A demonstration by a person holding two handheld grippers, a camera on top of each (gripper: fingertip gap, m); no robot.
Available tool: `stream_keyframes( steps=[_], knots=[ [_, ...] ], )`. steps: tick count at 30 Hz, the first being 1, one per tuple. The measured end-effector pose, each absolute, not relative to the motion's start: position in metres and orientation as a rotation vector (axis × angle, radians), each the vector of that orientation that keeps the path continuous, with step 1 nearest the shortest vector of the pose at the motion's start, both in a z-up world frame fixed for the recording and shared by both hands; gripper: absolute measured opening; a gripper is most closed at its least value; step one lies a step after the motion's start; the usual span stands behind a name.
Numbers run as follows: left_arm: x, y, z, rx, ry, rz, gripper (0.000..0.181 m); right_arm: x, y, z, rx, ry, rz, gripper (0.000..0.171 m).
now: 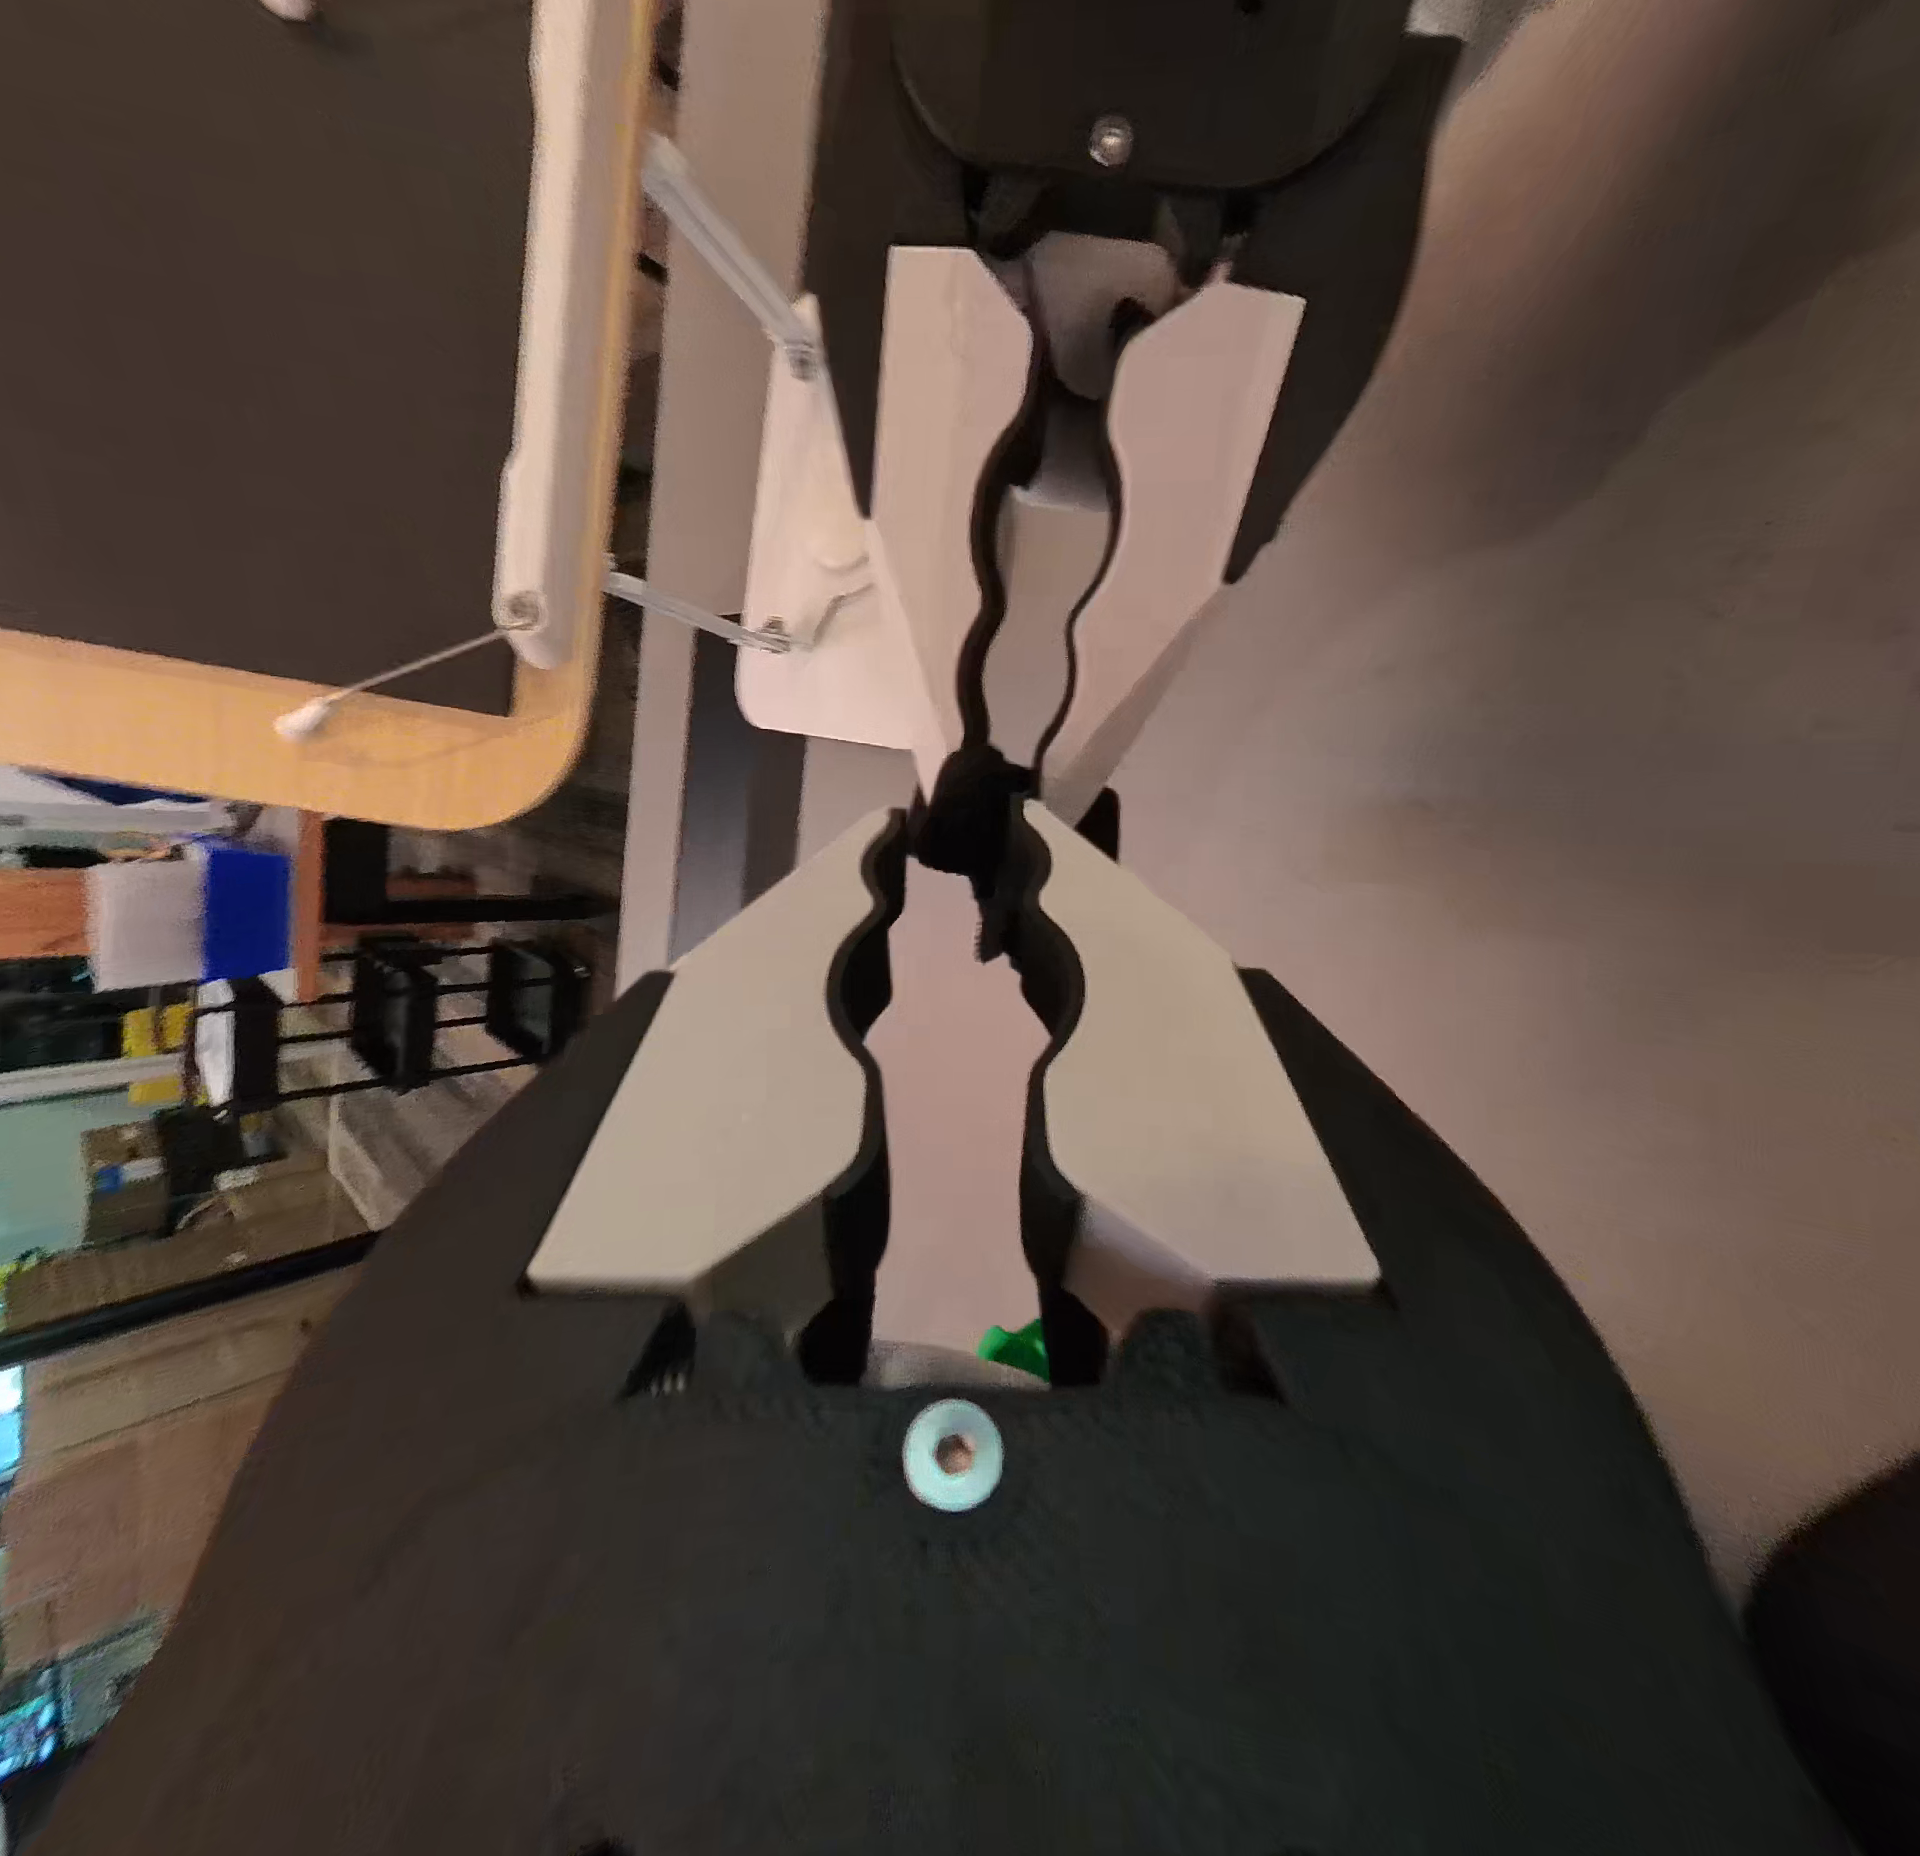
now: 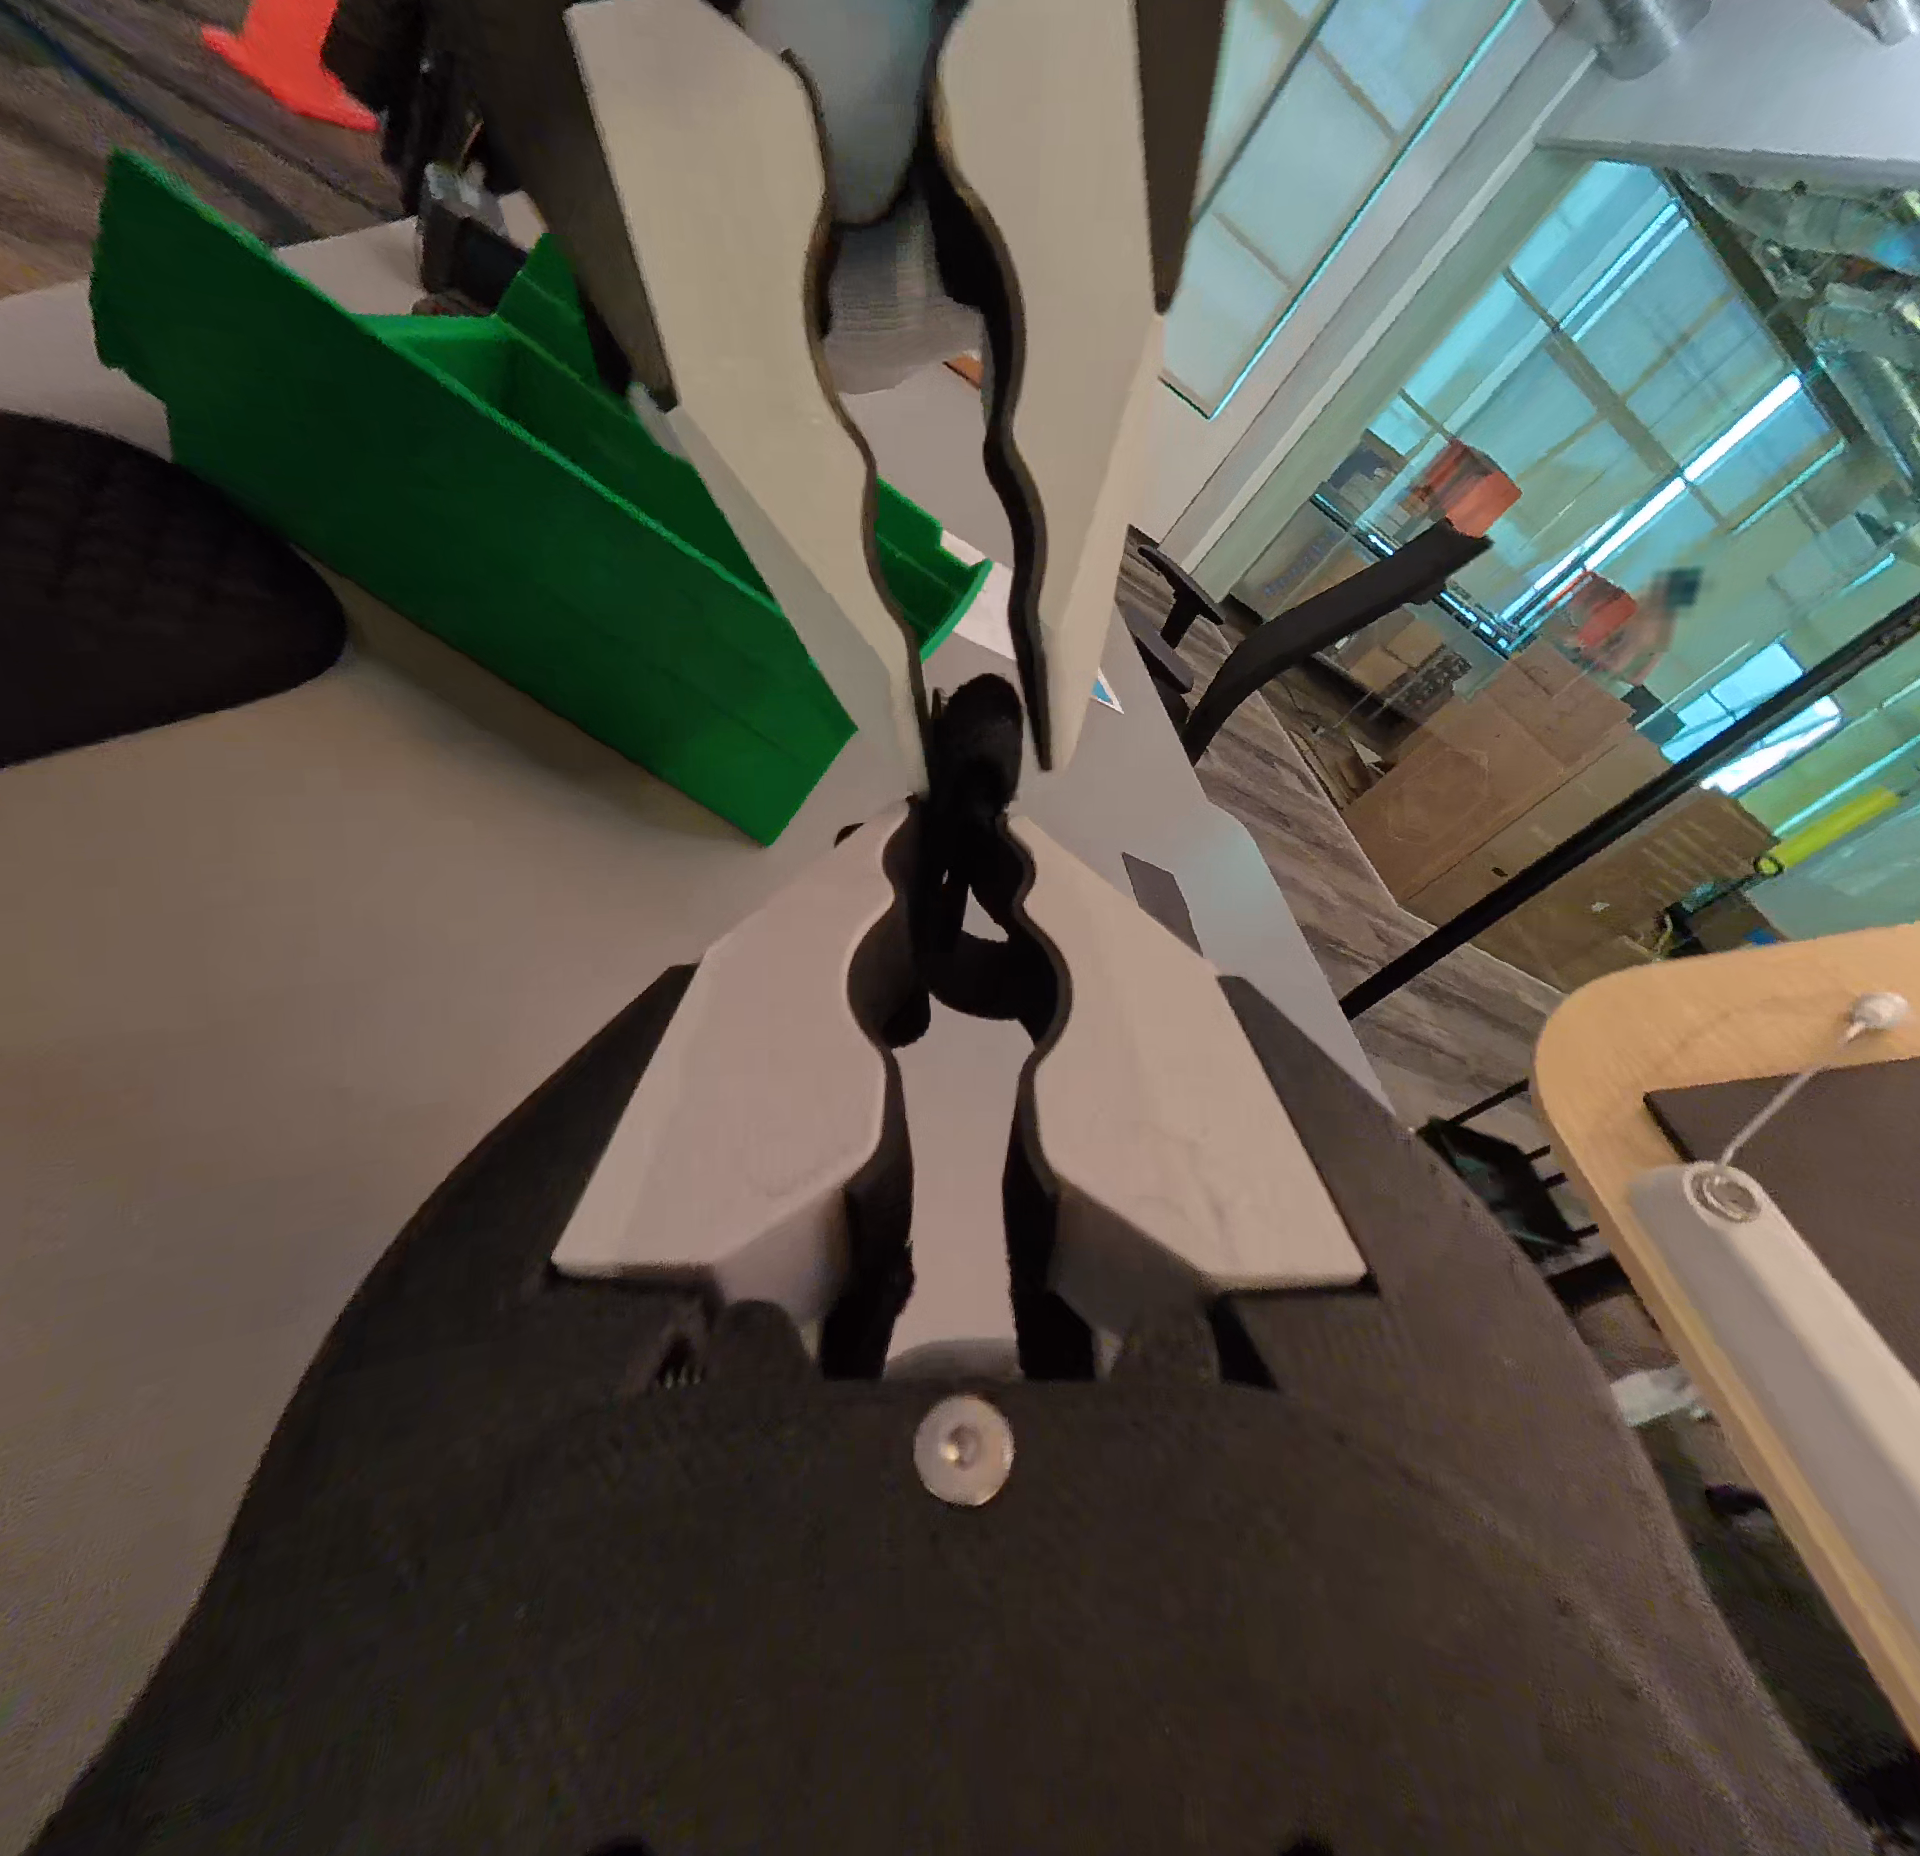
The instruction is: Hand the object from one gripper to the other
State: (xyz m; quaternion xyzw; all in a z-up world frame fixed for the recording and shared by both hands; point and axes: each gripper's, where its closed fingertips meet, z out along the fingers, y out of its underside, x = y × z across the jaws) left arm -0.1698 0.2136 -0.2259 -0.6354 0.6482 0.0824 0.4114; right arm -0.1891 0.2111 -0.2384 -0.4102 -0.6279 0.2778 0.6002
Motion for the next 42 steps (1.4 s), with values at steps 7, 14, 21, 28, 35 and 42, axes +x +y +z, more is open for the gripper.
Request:
stream_keyframes(
  steps=[7, 14, 21, 28, 35, 42],
  knots=[
    [-0.173, 0.231, -0.192, -1.543, 1.351, 0.295, 0.052, -0.183, 0.226, -0.224, -1.033, -1.311, 0.758, 0.007],
    [-0.179, 0.23, -0.188, -1.568, 1.109, 0.165, 0.065, -0.175, 0.238, -0.202, -1.115, -1.094, 1.019, 0.007],
    [-0.179, 0.237, -0.218, -1.59, 1.008, 0.268, 0.072, -0.173, 0.247, -0.193, -1.176, -0.903, 1.21, 0.007],
    [-0.174, 0.25, -0.225, -1.536, 0.952, 0.397, 0.062, -0.176, 0.241, -0.19, -1.159, -0.882, 1.279, 0.007],
    [-0.175, 0.25, -0.217, -1.492, 0.945, 0.423, 0.044, -0.172, 0.245, -0.189, -1.157, -0.86, 1.3, 0.007],
    [-0.175, 0.247, -0.214, -1.47, 0.981, 0.41, 0.036, -0.171, 0.244, -0.19, -1.153, -0.878, 1.318, 0.009]
  ],
)
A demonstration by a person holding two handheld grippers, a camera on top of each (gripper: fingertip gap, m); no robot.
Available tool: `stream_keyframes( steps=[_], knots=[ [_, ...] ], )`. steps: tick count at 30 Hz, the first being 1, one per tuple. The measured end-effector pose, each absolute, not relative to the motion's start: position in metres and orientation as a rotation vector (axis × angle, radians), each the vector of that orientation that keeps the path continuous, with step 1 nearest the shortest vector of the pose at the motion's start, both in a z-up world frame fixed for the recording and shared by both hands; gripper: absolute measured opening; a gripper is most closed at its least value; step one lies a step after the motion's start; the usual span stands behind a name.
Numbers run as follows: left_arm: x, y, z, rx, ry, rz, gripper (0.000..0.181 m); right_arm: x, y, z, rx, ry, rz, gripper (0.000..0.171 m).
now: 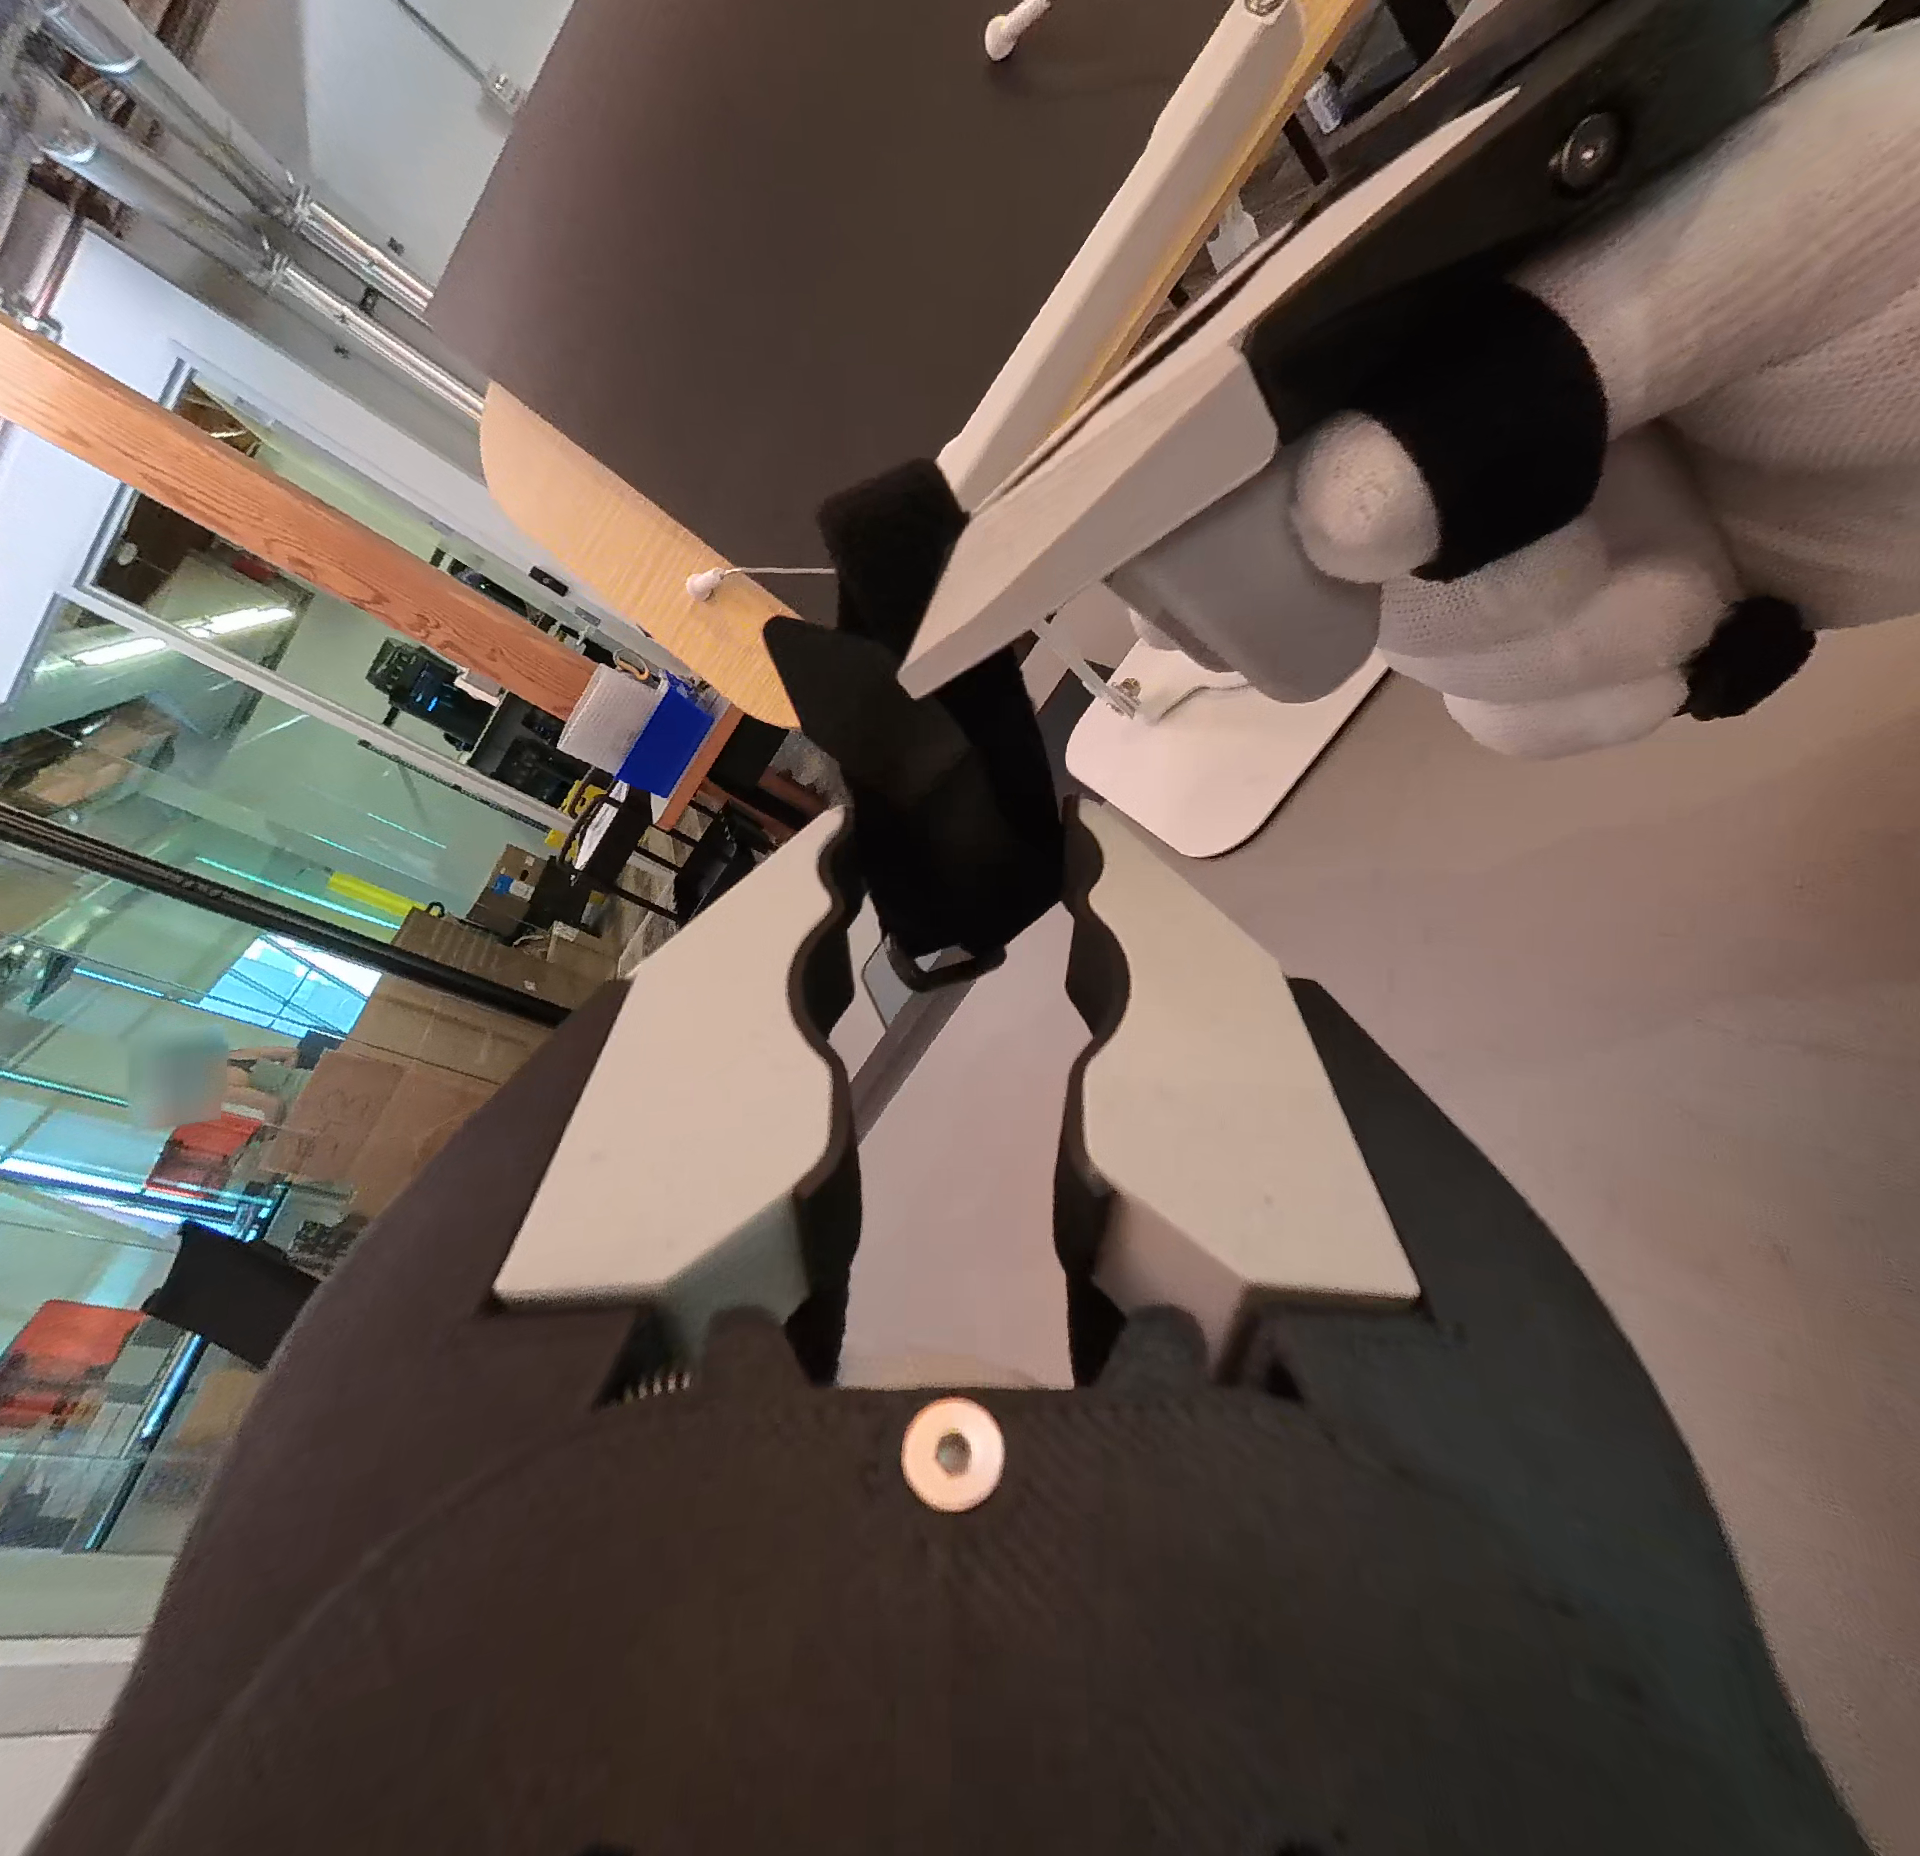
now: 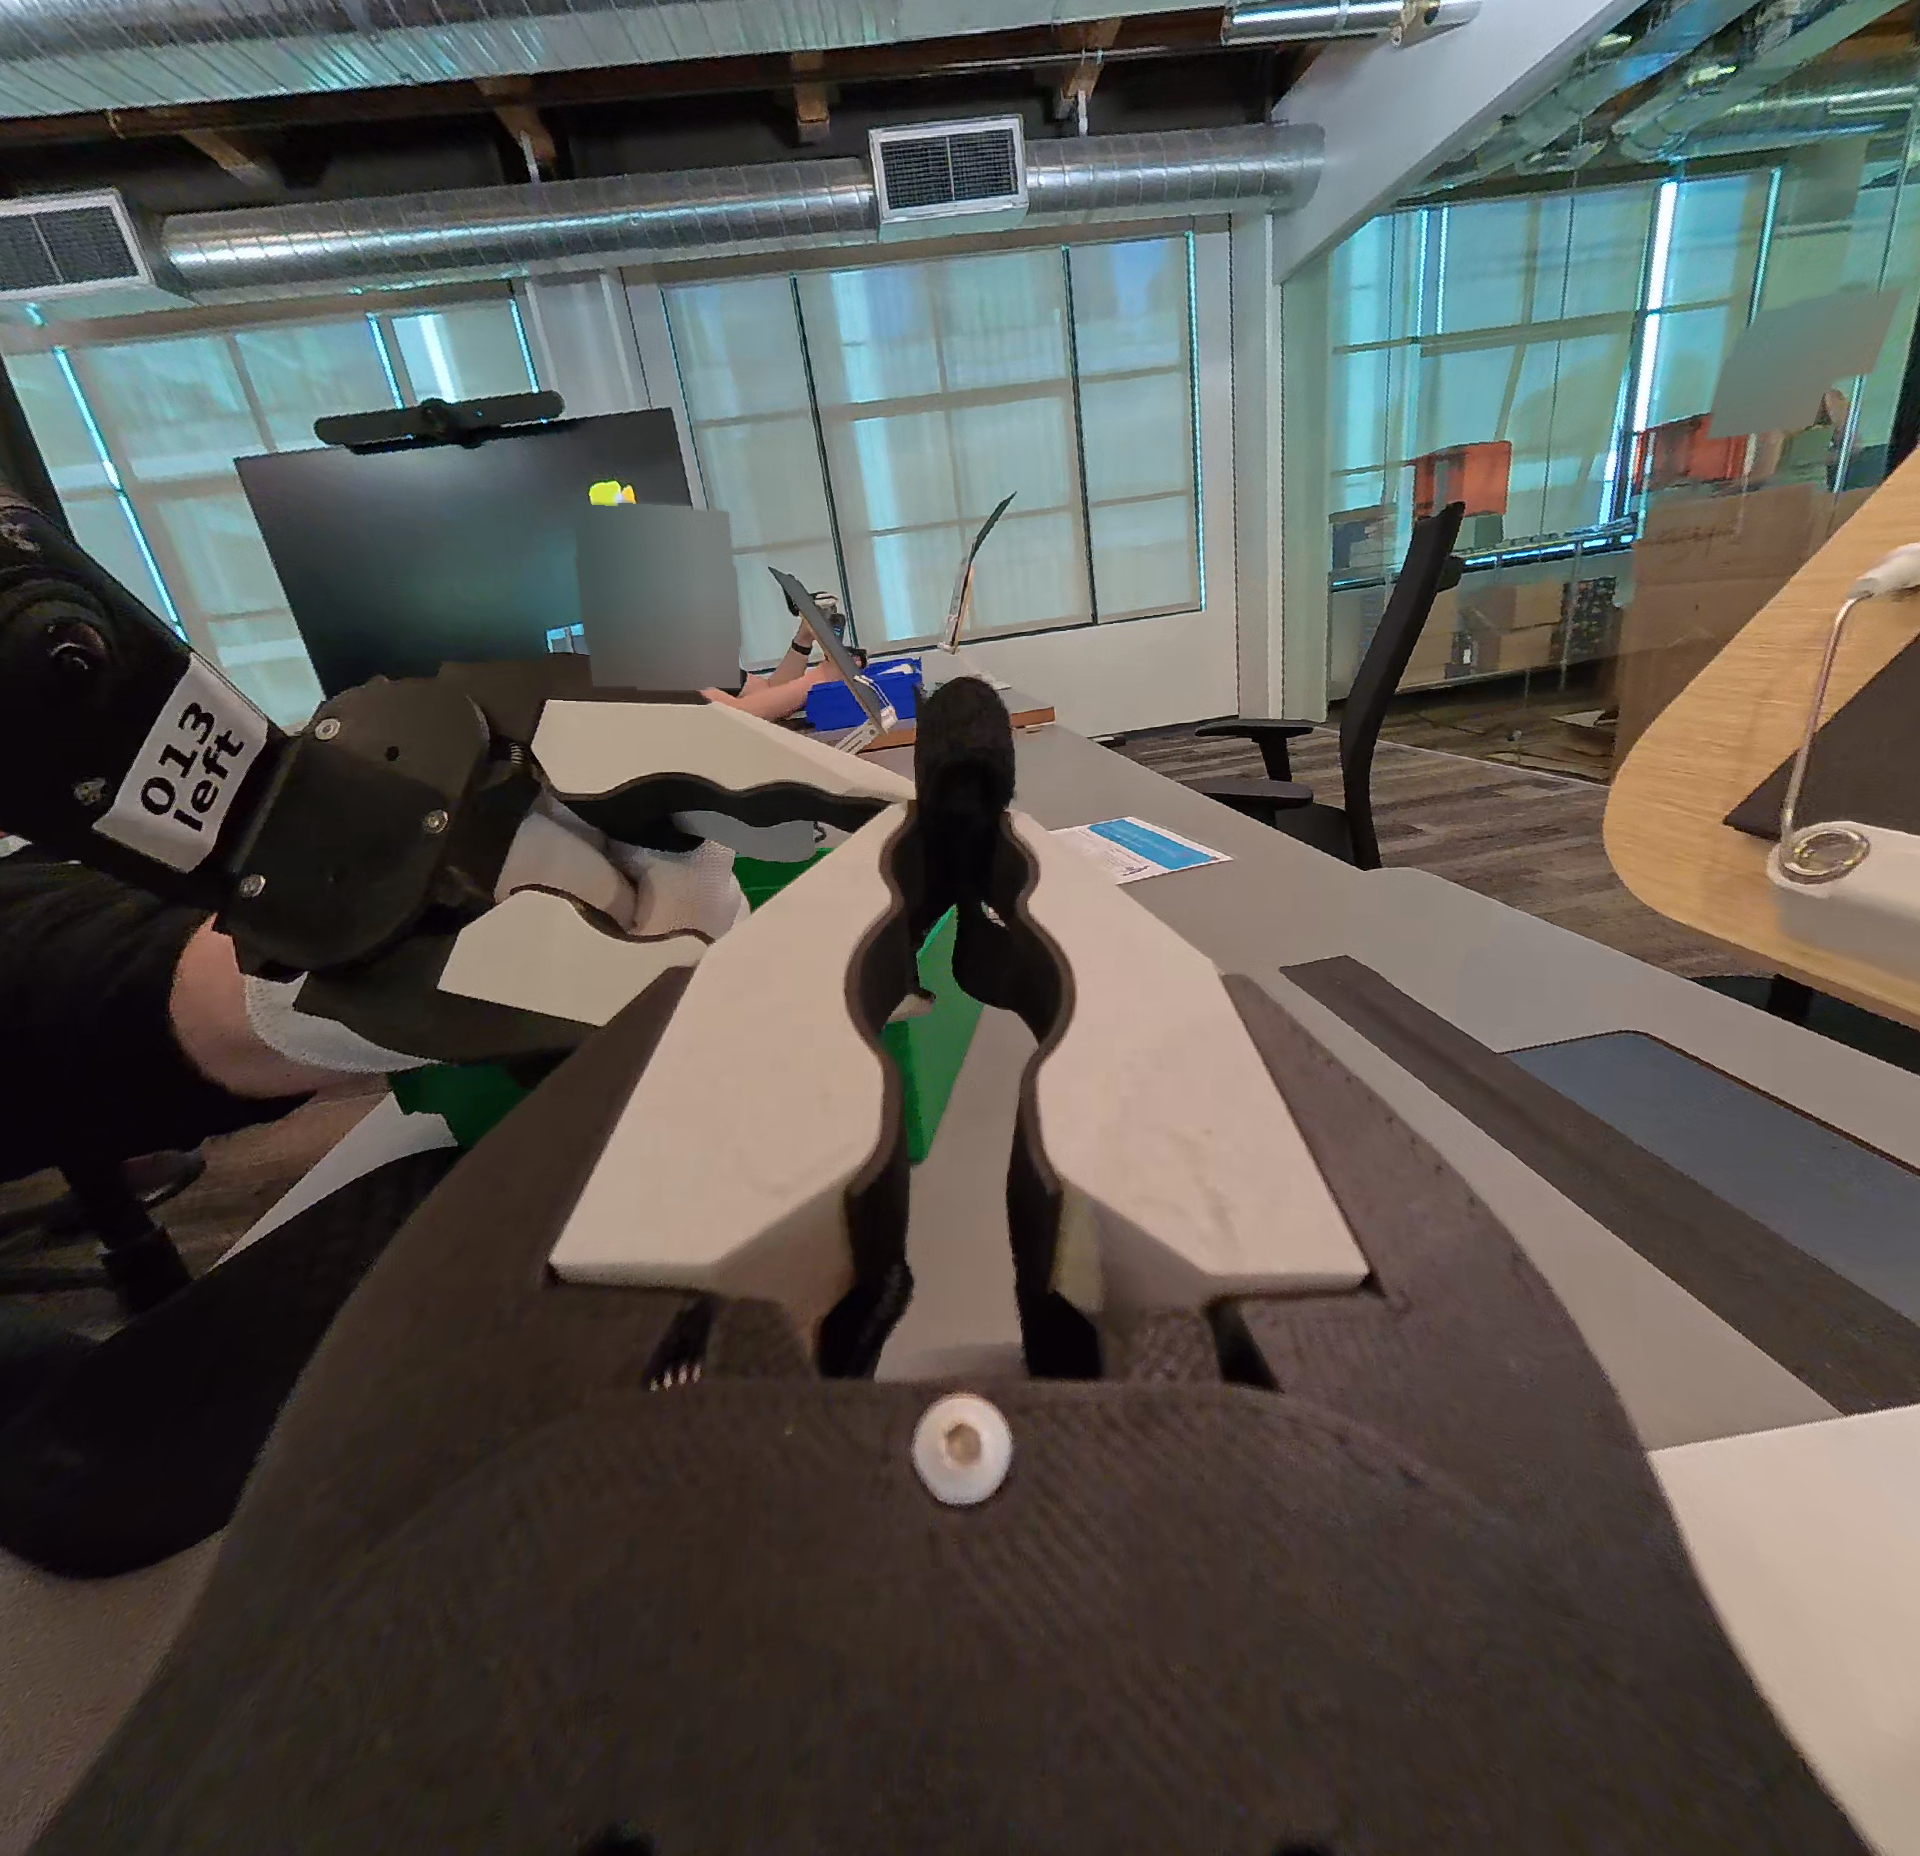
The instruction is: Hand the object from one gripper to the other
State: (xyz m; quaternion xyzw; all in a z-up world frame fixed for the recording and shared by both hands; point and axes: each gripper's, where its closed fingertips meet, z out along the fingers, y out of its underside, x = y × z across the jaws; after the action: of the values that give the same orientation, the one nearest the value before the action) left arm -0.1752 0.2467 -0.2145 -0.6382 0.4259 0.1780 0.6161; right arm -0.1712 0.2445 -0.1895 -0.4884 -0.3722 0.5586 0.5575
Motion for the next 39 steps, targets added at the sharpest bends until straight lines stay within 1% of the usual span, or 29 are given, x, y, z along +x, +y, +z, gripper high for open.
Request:
stream_keyframes(
  steps=[3, 9, 10, 11, 15, 17, 19, 22, 24, 30, 33, 34, 36, 39],
  knots=[
    [-0.176, 0.246, -0.213, -1.462, 0.988, 0.414, 0.026, -0.172, 0.243, -0.19, -1.146, -0.886, 1.329, 0.012],
    [-0.177, 0.246, -0.213, -1.454, 0.998, 0.433, 0.023, -0.172, 0.242, -0.19, -1.147, -0.902, 1.319, 0.012],
    [-0.176, 0.246, -0.214, -1.451, 1.003, 0.427, 0.027, -0.172, 0.243, -0.19, -1.146, -0.898, 1.312, 0.01],
    [-0.175, 0.246, -0.216, -1.456, 1.01, 0.423, 0.034, -0.171, 0.245, -0.19, -1.147, -0.893, 1.302, 0.008],
    [-0.168, 0.239, -0.219, -1.461, 1.07, 0.399, 0.054, -0.168, 0.245, -0.188, -1.135, -0.901, 1.279, 0.007],
    [-0.171, 0.236, -0.216, -1.469, 1.085, 0.388, 0.053, -0.167, 0.247, -0.188, -1.131, -0.923, 1.233, 0.007],
    [-0.173, 0.231, -0.205, -1.472, 1.05, 0.309, 0.048, -0.164, 0.25, -0.188, -1.125, -0.944, 1.166, 0.007],
    [-0.178, 0.228, -0.183, -1.425, 1.033, 0.316, 0.031, -0.162, 0.251, -0.191, -1.111, -0.992, 1.063, 0.007],
    [-0.176, 0.226, -0.176, -1.391, 1.07, 0.34, 0.029, -0.164, 0.249, -0.193, -1.1, -1.024, 1.014, 0.007],
    [-0.165, 0.228, -0.182, -1.351, 1.176, 0.399, 0.017, -0.171, 0.236, -0.198, -1.052, -1.119, 0.941, 0.007],
    [-0.163, 0.229, -0.189, -1.352, 1.181, 0.367, 0.018, -0.175, 0.232, -0.203, -1.046, -1.147, 0.942, 0.007],
    [-0.163, 0.229, -0.191, -1.347, 1.191, 0.362, 0.016, -0.176, 0.231, -0.204, -1.044, -1.151, 0.948, 0.007],
    [-0.161, 0.228, -0.195, -1.337, 1.207, 0.355, 0.006, -0.176, 0.23, -0.205, -1.043, -1.157, 0.944, 0.007],
    [-0.162, 0.228, -0.194, -1.318, 1.193, 0.358, 0.002, -0.176, 0.23, -0.205, -1.046, -1.152, 0.968, 0.007]
  ],
)
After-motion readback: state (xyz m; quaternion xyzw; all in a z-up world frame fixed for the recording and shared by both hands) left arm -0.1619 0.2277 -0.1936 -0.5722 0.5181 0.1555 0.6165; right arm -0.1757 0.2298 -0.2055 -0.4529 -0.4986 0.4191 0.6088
